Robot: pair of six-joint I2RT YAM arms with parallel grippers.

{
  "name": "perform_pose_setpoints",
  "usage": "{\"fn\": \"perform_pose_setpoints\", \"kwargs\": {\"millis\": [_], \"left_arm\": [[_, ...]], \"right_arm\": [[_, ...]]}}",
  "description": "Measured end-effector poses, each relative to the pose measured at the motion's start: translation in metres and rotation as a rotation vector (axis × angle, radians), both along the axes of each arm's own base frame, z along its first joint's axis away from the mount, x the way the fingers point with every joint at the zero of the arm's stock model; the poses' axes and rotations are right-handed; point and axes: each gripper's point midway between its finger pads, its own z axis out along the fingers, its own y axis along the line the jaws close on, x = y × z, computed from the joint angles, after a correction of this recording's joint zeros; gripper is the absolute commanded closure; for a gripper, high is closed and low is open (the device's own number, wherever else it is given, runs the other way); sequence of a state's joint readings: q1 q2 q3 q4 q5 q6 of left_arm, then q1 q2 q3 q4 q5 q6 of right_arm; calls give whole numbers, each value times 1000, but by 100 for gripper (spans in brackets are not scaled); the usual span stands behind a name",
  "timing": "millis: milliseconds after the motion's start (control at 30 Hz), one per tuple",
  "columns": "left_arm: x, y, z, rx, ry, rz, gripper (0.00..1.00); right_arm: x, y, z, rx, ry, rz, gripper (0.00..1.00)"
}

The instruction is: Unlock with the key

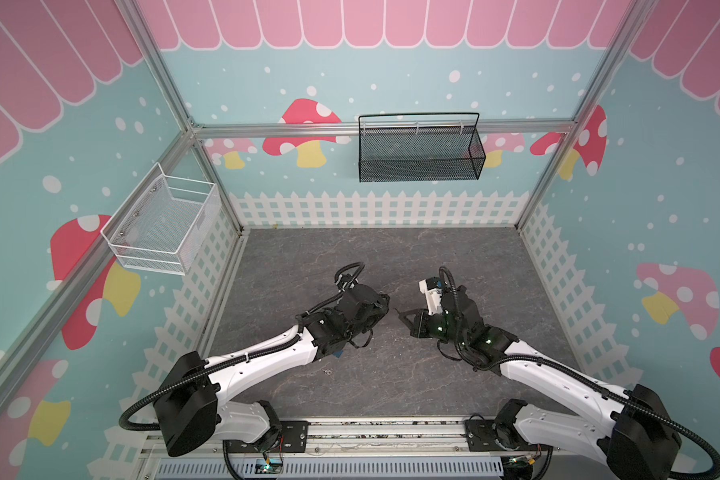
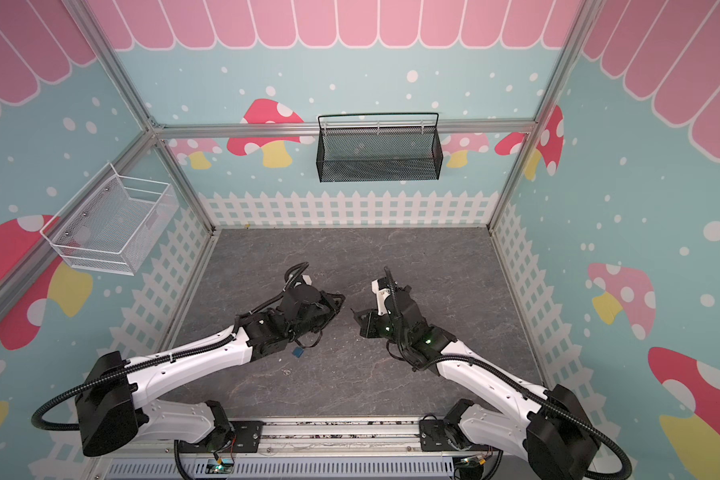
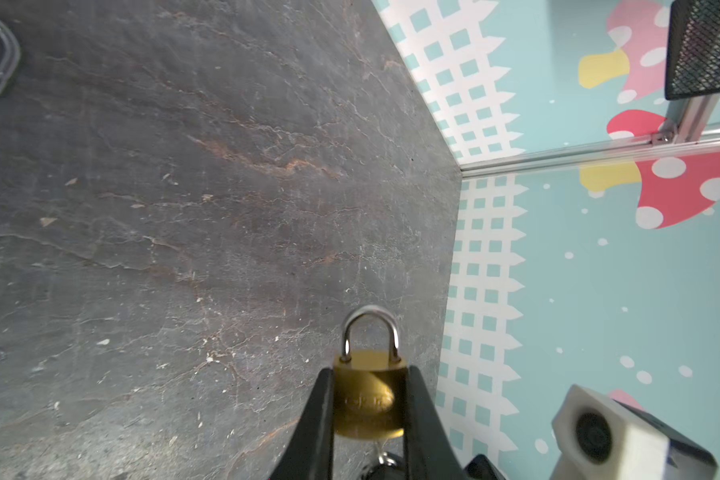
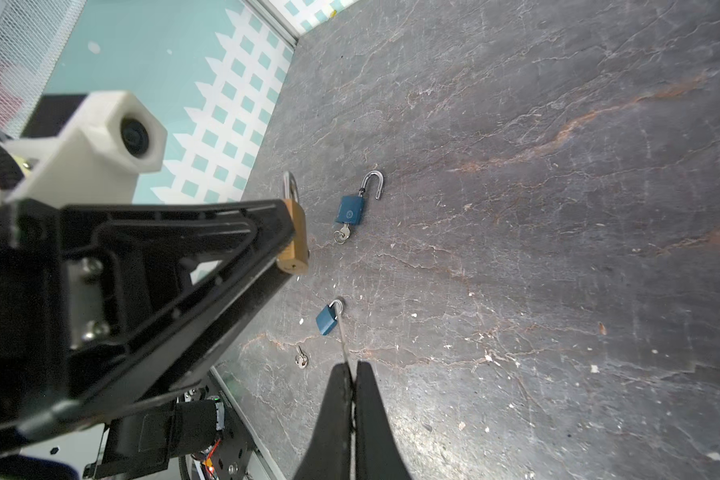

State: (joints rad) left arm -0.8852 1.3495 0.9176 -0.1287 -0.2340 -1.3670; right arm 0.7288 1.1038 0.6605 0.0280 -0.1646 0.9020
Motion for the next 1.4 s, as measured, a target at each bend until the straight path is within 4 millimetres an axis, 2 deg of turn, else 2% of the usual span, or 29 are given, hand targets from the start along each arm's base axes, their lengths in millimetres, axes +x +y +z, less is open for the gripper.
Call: {"fn": "perform_pose_setpoints", "kwargs": {"millis": [333, 533, 800, 1100, 1400], "left_arm": [[-1, 0, 1, -66, 3, 79, 100], [1, 3, 2, -68, -3, 106, 100], [0, 3, 3, -64, -9, 110, 100], [0, 3, 3, -63, -10, 112, 100], [1, 4, 3, -60, -13, 118, 100]], "right_arm": [[2, 18, 0, 19, -23, -41, 100], [5, 19, 5, 30, -49, -74, 100], [9, 19, 1, 17, -48, -94, 100], [14, 23, 13, 39, -73, -100, 100], [18, 27, 7, 26, -63, -98, 100]]}}
